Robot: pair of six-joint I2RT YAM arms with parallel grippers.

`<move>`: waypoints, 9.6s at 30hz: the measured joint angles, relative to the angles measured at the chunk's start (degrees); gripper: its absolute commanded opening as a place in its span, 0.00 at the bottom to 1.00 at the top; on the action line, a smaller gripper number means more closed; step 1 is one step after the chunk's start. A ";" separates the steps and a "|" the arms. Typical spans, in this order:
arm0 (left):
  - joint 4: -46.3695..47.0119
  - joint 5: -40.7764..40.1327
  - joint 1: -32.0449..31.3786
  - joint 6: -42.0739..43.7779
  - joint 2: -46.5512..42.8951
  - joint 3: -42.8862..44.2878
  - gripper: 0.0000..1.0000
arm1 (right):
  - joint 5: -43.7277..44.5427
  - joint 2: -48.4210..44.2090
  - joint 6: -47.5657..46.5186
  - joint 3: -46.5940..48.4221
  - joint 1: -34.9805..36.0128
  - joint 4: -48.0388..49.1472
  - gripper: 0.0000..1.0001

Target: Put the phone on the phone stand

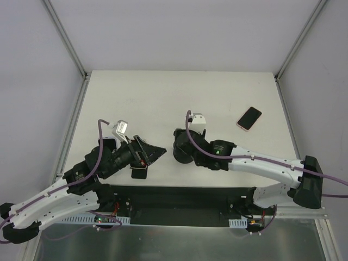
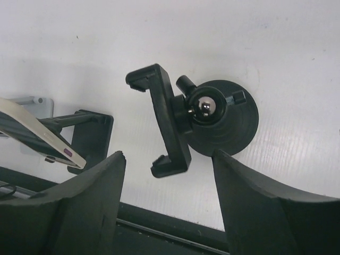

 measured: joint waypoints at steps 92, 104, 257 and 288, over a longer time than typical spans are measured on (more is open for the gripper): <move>7.45 38.40 13.46 2.71 22.99 4.00 0.99 | -26.95 24.09 -18.91 20.24 -69.85 -8.87 0.97; 4.79 38.84 10.97 3.63 21.09 3.65 0.99 | -28.72 47.82 -20.37 42.12 -72.24 -24.83 0.97; -15.15 0.37 -2.49 25.83 16.17 23.37 0.00 | -25.03 -13.16 -19.85 -2.03 -16.85 -14.95 0.55; -2.71 28.50 4.70 37.51 32.09 24.24 0.00 | -28.37 -10.80 -33.35 -2.08 -19.69 -11.34 0.01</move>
